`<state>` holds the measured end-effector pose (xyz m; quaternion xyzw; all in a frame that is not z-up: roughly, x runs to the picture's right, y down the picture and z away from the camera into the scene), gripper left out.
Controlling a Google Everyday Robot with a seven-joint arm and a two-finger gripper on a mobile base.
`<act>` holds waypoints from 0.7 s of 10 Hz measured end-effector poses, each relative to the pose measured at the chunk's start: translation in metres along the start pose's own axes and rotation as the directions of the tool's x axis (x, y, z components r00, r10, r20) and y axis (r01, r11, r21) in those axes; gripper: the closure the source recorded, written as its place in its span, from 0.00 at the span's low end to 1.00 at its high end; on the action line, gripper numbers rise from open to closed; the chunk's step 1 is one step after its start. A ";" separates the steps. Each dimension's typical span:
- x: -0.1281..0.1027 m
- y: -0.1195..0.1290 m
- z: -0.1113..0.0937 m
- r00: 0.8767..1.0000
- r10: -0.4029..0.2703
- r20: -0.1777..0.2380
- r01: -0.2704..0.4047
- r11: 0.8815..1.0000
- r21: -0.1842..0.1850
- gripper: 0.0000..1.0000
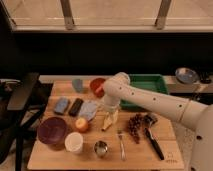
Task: Place banana in table surface
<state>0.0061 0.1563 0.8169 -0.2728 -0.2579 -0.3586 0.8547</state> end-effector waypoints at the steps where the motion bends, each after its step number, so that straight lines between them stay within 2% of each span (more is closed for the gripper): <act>1: 0.006 0.002 0.006 0.999 0.027 0.024 -0.027 1.000 0.013 0.26; 4: 0.015 0.006 0.021 0.993 0.087 0.076 -0.089 0.996 0.024 0.26; 7: 0.018 0.009 0.031 0.989 0.118 0.094 -0.120 0.993 0.021 0.26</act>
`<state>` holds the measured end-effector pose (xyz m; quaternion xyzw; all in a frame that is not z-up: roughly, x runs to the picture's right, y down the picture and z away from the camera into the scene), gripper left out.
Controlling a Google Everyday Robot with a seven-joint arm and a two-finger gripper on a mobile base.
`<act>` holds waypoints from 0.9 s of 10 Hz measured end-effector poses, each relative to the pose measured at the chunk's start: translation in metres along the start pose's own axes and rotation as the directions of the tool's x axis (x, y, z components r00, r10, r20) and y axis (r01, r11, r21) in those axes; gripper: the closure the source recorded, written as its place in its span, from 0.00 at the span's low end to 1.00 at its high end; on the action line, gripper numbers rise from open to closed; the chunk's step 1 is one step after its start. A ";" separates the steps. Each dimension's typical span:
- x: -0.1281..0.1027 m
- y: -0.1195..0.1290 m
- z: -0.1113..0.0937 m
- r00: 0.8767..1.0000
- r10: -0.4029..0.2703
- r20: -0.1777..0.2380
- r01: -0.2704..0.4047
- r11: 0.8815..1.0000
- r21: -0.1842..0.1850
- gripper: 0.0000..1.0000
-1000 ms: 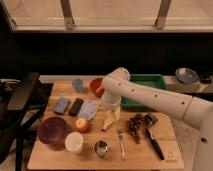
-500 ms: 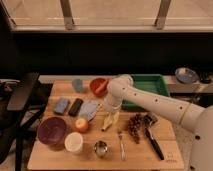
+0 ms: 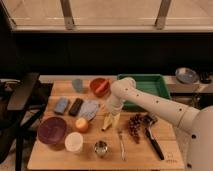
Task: Place banana in table surface
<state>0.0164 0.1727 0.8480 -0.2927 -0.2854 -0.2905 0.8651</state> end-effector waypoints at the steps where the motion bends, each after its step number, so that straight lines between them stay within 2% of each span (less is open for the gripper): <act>1: 0.002 0.001 0.003 1.000 0.009 0.005 -0.009 1.000 -0.002 0.27; 2: 0.004 0.004 0.006 1.000 0.014 0.006 -0.014 1.000 -0.007 0.31; 3: 0.003 0.004 0.010 1.000 0.005 0.005 -0.005 1.000 -0.012 0.41; 7: 0.001 0.002 0.008 1.000 -0.008 -0.006 0.008 1.000 0.011 0.79; 9: -0.002 0.001 -0.003 1.000 -0.001 -0.016 0.002 0.999 0.037 0.97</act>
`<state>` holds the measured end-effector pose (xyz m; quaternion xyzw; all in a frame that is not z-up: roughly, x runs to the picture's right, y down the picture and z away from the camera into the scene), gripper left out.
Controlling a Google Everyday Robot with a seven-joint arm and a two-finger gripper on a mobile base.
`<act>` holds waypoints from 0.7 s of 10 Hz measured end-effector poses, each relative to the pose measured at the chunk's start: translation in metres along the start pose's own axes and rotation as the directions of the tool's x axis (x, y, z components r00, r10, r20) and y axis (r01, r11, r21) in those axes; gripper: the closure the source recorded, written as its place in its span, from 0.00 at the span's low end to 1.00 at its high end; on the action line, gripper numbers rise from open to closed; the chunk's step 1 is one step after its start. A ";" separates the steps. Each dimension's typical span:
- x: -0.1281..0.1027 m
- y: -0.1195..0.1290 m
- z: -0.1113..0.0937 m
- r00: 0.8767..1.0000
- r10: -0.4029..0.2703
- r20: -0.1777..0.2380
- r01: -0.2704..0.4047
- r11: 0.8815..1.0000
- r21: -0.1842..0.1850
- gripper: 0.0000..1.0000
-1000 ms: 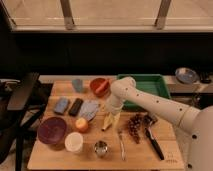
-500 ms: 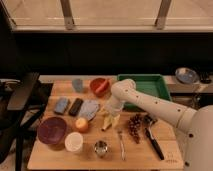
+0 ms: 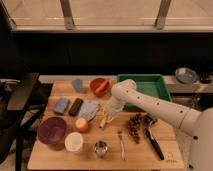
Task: Place banana in table surface
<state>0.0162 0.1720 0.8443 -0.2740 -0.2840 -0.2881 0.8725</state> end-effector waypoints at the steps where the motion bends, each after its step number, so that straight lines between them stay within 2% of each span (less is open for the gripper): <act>1: -0.001 -0.001 -0.005 1.000 0.003 -0.004 -0.003 1.000 0.011 0.98; 3: -0.002 -0.002 -0.014 1.000 0.015 -0.008 -0.014 0.999 0.033 0.98; 6: -0.004 -0.008 -0.047 0.999 0.032 -0.025 -0.029 0.995 0.099 0.98; 7: -0.006 -0.011 -0.065 0.999 0.033 -0.040 -0.028 0.992 0.125 0.98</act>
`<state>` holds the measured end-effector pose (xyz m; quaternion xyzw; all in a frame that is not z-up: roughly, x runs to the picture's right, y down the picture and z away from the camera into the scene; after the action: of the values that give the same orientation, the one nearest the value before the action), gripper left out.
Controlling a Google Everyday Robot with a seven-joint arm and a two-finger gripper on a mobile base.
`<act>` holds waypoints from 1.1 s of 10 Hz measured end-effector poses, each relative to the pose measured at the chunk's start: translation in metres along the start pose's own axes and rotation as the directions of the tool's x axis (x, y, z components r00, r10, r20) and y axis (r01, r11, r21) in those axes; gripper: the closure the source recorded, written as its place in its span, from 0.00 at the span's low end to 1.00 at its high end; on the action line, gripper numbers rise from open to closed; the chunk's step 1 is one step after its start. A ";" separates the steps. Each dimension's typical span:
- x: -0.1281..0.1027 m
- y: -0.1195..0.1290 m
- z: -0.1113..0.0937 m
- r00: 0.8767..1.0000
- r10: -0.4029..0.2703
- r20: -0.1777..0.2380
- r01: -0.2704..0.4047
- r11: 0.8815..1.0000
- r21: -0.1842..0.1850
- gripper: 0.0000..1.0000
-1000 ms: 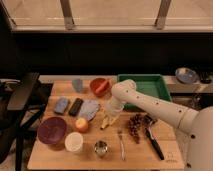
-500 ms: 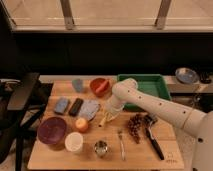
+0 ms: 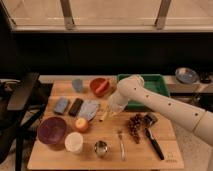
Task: Place banana in table surface
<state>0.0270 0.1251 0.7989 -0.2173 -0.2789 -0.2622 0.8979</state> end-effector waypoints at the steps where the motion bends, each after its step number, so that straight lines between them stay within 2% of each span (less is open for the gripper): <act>1: -0.003 -0.007 -0.020 1.000 -0.004 -0.019 0.005 0.999 0.034 0.98; 3: -0.003 -0.011 -0.043 0.999 -0.003 -0.043 0.006 0.997 0.075 0.98; 5: -0.005 -0.015 -0.048 0.999 -0.009 -0.048 0.014 0.995 0.097 0.98; 7: -0.005 -0.012 -0.033 0.999 -0.015 -0.031 0.017 0.996 0.083 0.98; 11: -0.003 0.002 0.011 0.999 -0.009 0.031 0.008 1.000 0.013 0.98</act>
<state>0.0216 0.1336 0.8049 -0.2146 -0.2953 -0.2609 0.8937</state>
